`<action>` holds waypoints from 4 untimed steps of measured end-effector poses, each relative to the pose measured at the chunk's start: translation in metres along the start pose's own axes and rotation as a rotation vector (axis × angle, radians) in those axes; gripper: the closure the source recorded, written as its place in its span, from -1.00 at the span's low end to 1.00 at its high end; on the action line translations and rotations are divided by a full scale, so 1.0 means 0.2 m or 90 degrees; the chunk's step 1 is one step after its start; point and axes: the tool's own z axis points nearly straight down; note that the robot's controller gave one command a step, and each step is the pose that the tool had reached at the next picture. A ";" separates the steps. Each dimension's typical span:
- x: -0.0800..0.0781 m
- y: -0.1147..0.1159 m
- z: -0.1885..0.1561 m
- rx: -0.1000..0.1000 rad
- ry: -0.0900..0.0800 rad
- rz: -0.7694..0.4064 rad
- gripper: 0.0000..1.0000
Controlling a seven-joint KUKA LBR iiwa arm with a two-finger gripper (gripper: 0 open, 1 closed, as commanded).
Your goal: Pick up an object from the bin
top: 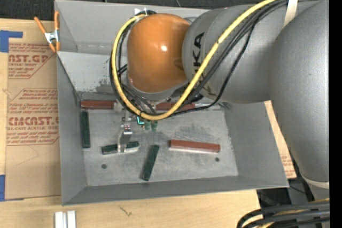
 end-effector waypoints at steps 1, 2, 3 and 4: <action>-0.01 0.00 -0.02 -0.001 -0.005 0.001 -1.00; 0.10 -0.15 0.59 -0.008 -0.023 0.062 1.00; 0.10 -0.15 0.59 -0.008 -0.023 0.062 1.00; 0.12 -0.15 0.41 0.000 -0.002 0.059 1.00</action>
Offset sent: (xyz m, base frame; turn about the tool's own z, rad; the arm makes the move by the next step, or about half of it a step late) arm -0.0291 -0.0331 -0.1277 0.0966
